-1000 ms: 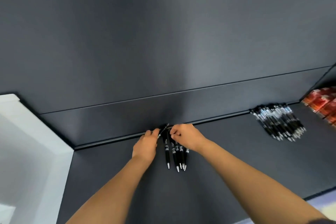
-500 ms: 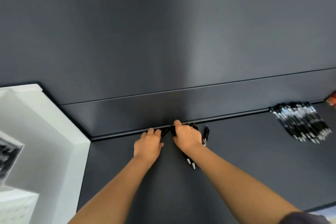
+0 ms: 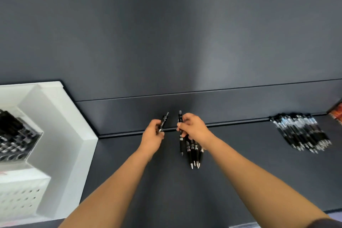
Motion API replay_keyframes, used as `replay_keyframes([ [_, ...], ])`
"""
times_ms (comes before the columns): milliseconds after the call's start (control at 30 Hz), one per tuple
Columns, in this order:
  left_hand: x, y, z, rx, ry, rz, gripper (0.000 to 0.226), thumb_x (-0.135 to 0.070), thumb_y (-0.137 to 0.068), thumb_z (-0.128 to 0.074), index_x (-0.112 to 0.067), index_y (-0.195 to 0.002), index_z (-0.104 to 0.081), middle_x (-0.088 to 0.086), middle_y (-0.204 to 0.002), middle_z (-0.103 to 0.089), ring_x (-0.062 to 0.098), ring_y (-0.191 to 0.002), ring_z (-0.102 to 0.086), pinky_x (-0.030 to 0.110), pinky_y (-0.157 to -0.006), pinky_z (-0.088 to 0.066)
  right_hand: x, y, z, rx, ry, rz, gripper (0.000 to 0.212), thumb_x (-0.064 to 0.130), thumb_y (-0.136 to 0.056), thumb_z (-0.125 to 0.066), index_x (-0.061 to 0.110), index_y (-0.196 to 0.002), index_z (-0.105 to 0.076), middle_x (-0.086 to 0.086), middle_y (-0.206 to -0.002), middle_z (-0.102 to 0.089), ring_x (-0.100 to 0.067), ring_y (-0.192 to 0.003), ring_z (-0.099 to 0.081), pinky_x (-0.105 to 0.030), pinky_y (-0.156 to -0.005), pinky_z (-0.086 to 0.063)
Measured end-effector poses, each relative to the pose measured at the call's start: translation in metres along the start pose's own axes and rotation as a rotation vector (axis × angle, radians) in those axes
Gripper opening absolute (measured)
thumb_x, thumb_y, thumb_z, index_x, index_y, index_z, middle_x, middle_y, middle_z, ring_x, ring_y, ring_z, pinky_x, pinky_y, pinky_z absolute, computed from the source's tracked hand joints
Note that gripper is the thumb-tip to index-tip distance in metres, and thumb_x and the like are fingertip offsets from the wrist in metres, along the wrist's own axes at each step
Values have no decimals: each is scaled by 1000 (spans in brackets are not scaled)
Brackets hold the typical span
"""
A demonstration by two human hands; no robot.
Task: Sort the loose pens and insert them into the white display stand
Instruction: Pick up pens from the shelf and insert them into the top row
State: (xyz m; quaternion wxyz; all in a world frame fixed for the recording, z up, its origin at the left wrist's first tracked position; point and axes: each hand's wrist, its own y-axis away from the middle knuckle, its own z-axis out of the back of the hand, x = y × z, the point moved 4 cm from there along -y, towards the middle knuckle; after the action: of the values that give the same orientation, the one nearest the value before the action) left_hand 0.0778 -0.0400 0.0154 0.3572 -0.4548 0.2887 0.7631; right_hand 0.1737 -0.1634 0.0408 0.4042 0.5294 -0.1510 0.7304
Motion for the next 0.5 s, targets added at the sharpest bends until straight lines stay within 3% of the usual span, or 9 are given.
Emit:
replay_keyframes([
  [100,-18,14,9,-66,218,-6,18,-5,-96,-44,-12,-113,-48,5,-88,-57,9,-70,-50,9,-56,-41,20,8,-2,54,-102,60,23,15,-95,-54,18,-117,-50,-11,-89,-67,-13,-56,-56,-21,-45,-38],
  [200,-27,29,24,-173,207,-45,16,-14,-100,-38,-17,-108,-52,0,-74,-53,8,-60,-47,7,-47,-37,39,13,-12,107,-145,82,18,24,-97,-49,18,-114,-53,-8,-85,-68,-13,-54,-56,-22,-47,-43],
  [300,-32,46,45,-251,137,-85,19,-14,-99,-38,-16,-106,-56,1,-75,-52,11,-59,-48,17,-53,-40,59,19,-31,170,-150,120,17,30,-97,-48,18,-104,-56,-6,-82,-69,-13,-52,-57,-23,-46,-43],
  [367,-36,59,64,-314,89,-107,20,-14,-98,-40,-13,-109,-57,7,-90,-54,12,-68,-54,22,-59,-47,75,26,-47,223,-133,170,15,31,-97,-48,19,-94,-56,-3,-83,-68,-12,-53,-58,-22,-47,-42],
  [433,-40,74,89,-402,45,-141,21,-13,-97,-44,-8,-112,-57,14,-102,-56,20,-81,-58,32,-71,-54,95,33,-65,262,-124,229,14,29,-96,-51,20,-88,-56,-2,-87,-64,-12,-56,-59,-23,-48,-43],
  [500,-45,88,115,-488,1,-174,21,-9,-95,-47,-7,-113,-58,13,-100,-60,26,-86,-59,43,-82,-52,115,40,-83,306,-147,285,10,25,-96,-52,18,-92,-57,-3,-88,-64,-13,-57,-59,-23,-47,-43],
])
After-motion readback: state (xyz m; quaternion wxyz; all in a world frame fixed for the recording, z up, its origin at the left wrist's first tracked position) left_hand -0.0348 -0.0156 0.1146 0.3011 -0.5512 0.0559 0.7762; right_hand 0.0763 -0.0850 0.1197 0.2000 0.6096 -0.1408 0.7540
